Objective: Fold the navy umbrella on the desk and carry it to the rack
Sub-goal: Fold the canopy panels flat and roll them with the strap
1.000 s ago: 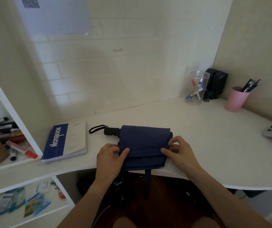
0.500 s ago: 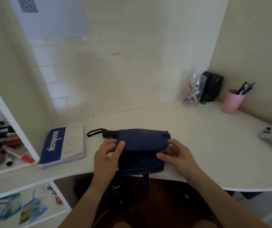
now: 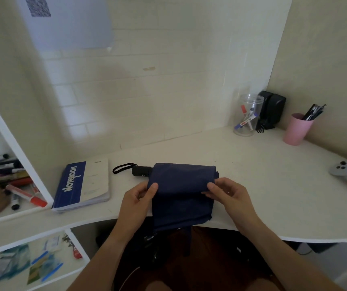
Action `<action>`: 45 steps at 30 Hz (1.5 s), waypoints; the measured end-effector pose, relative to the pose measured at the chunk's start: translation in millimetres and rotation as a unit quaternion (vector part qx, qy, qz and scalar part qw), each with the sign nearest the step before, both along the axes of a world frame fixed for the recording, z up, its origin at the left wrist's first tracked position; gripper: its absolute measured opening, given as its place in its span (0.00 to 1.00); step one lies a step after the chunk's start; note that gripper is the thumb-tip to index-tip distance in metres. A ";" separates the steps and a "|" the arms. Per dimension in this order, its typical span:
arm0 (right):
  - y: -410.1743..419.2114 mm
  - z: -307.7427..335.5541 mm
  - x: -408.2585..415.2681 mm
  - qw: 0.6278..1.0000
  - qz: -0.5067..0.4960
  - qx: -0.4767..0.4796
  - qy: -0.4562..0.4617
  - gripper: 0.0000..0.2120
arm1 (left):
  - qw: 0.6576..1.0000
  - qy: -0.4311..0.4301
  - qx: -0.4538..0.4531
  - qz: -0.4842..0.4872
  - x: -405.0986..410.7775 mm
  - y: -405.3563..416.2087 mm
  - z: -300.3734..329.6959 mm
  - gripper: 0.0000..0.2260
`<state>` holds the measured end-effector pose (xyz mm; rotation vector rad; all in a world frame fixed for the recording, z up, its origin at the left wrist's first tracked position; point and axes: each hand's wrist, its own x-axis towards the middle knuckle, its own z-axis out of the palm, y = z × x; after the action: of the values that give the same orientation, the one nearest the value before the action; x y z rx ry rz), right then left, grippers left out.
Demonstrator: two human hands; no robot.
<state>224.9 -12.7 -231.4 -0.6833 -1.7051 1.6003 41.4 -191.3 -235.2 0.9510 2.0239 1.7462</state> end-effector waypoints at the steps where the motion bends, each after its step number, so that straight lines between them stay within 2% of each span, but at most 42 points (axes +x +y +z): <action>1: 0.2 -2.7 0.2 1.000 -0.011 0.011 -0.019 0.10 | 1.000 0.014 -0.017 0.000 -1.5 -1.9 -1.0 0.14; 3: 2.4 -7.9 0.7 0.997 -0.027 0.030 -0.061 0.12 | 0.996 0.056 -0.071 -0.004 -4.2 -6.7 -3.2 0.14; 7: 7.5 -13.8 1.6 0.989 -0.017 0.082 -0.120 0.09 | 0.984 0.112 -0.140 -0.012 -8.6 -13.9 -3.0 0.09; 9: 8.4 -15.1 2.9 0.982 -0.020 0.111 -0.150 0.13 | 0.980 0.131 -0.150 -0.002 -7.9 -15.0 -1.5 0.06; 11: 5.8 -13.8 5.6 0.976 -0.003 0.142 -0.168 0.19 | 0.979 0.142 -0.148 0.010 -7.6 -14.0 -2.6 0.08; 13: 4.4 -13.3 5.6 0.954 0.027 0.226 -0.196 0.22 | 0.976 0.165 -0.144 0.020 -8.7 -11.8 -6.1 0.18; 15: 2.1 -14.5 3.9 0.928 0.044 0.293 -0.225 0.21 | 0.964 0.210 -0.156 0.038 -11.5 -7.0 -10.5 0.24; 17: 0.3 -12.9 -1.5 0.915 0.013 0.323 -0.239 0.10 | 0.949 0.256 -0.173 0.067 -11.3 -1.1 -12.4 0.23; 18: -0.3 -10.8 -4.6 0.908 -0.011 0.340 -0.246 0.05 | 0.941 0.276 -0.178 0.079 -10.1 1.2 -13.2 0.19; 20: -0.4 -8.2 -11.2 0.880 -0.053 0.384 -0.274 0.14 | 0.924 0.320 -0.184 0.103 -7.3 3.2 -13.9 0.10; 21: -0.3 -6.9 -13.0 0.868 -0.067 0.394 -0.294 0.14 | 0.918 0.342 -0.172 0.106 -5.8 3.6 -14.7 0.11; 22: 1.0 -6.9 -14.5 0.856 -0.081 0.404 -0.313 0.13 | 0.914 0.365 -0.153 0.093 -5.5 4.4 -14.3 0.17; 23: 1.5 -6.0 -16.0 0.841 -0.094 0.418 -0.330 0.10 | 0.902 0.403 -0.139 0.063 -6.9 5.1 -11.5 0.22; 24: 2.4 -6.0 -17.4 0.821 -0.110 0.447 -0.339 0.08 | 0.874 0.465 -0.138 0.009 -9.2 6.5 -8.3 0.25; 26: 5.5 -6.0 -19.6 0.763 -0.114 0.542 -0.333 0.04 | 0.778 0.591 -0.168 -0.131 -13.9 12.8 -3.3 0.26; 27: 6.4 -5.2 -20.9 0.733 -0.089 0.595 -0.318 0.07 | 0.741 0.617 -0.188 -0.186 -16.7 16.0 -2.2 0.25; 28: 8.3 -5.6 -22.4 0.700 -0.050 0.650 -0.292 0.10 | 0.722 0.621 -0.215 -0.216 -19.4 19.0 -0.7 0.25; 30: 12.3 -5.2 -24.1 0.656 0.048 0.705 -0.266 0.16 | 0.718 0.602 -0.256 -0.236 -23.6 24.3 1.0 0.26; 32: 19.5 -7.5 -26.5 0.647 0.093 0.705 -0.275 0.20 | 0.724 0.574 -0.295 -0.245 -26.8 29.8 2.3 0.26; 35: 26.6 -8.2 -30.5 0.646 0.064 0.690 -0.321 0.19 | 0.726 0.543 -0.348 -0.239 -28.7 38.0 2.9 0.25; 39: 32.9 -9.6 -34.5 0.639 0.044 0.682 -0.352 0.24 | 0.732 0.520 -0.393 -0.200 -23.0 44.8 2.5 0.26; 42: 36.9 -9.0 -32.9 0.635 0.049 0.683 -0.358 0.24 | 0.726 0.532 -0.393 -0.187 -21.3 39.2 1.4 0.27; 45: 39.4 -2.9 -31.1 0.641 0.073 0.667 -0.371 0.22 | 0.751 0.510 -0.382 -0.172 -19.6 35.2 -1.0 0.27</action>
<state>193.8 26.7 -234.3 -0.3520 -2.8831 -0.3398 21.8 -156.1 -236.2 1.9738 2.4814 -0.0248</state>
